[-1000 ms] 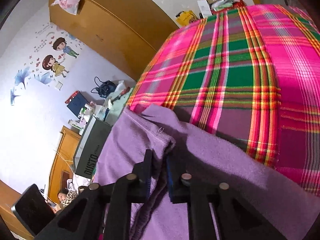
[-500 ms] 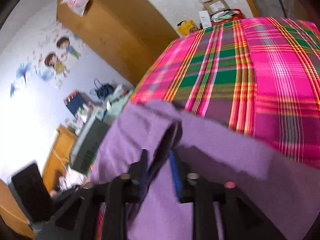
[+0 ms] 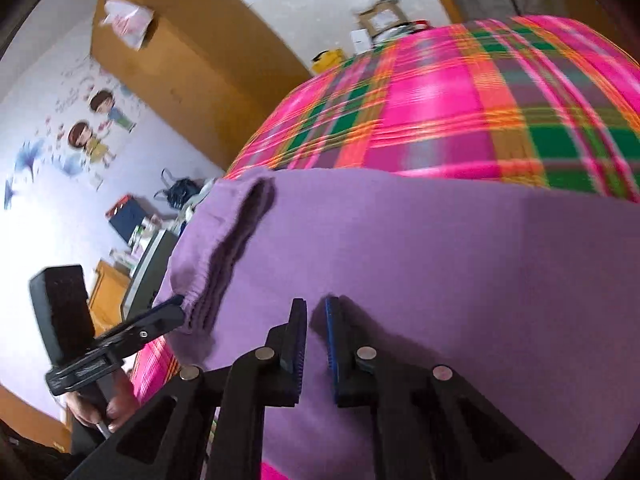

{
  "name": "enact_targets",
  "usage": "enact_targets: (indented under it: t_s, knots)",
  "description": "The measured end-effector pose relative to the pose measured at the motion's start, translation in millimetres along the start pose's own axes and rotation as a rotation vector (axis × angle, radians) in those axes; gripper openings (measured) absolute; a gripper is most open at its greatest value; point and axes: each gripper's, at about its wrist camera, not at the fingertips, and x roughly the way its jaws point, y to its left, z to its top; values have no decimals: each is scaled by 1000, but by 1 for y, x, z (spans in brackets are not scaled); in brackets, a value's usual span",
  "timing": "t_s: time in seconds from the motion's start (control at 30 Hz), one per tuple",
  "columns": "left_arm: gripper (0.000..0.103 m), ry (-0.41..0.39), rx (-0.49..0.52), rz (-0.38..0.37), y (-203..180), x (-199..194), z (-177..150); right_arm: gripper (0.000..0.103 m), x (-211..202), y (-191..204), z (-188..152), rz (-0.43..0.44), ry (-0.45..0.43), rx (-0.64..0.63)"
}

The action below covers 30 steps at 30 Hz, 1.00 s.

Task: Fold clothes
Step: 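Grasp the ribbed sweater edge with the right gripper, then lift the held sweater edge with the right gripper, unfolding it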

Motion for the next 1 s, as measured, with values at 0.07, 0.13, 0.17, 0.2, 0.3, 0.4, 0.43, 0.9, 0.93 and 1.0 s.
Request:
enact_targets:
  t_s: [0.07,0.13,0.17,0.2,0.3,0.4,0.43,0.9,0.93,1.0]
  knots:
    - [44,-11,10,-14,-3,-3,0,9,-16,-14,-3,-41,-31,24]
    - [44,-14,28,-18,-7,-2,2,8,-31,-30,-6,-49,-59,61]
    - [44,-5,31,-10,-7,2,2,7,-37,-38,-6,-52,-70,80]
    - [44,5,34,-2,-7,6,2,7,-44,-45,-7,-62,-82,98]
    - [44,10,29,6,-8,9,-1,7,-65,-66,-7,-106,-121,137]
    - [44,1,18,2,-9,4,0,7,-89,-87,-9,-168,-162,179]
    - [44,-6,13,-2,-10,2,2,7,-97,-94,-9,-197,-177,194]
    - [52,-61,61,11,-48,-2,17,8,-210,-182,-39,-460,-409,426]
    - [52,-67,61,17,-50,-3,18,9,-220,-188,-45,-464,-433,455]
    - [52,-86,59,36,-53,-4,22,16,-241,-201,-56,-473,-480,514]
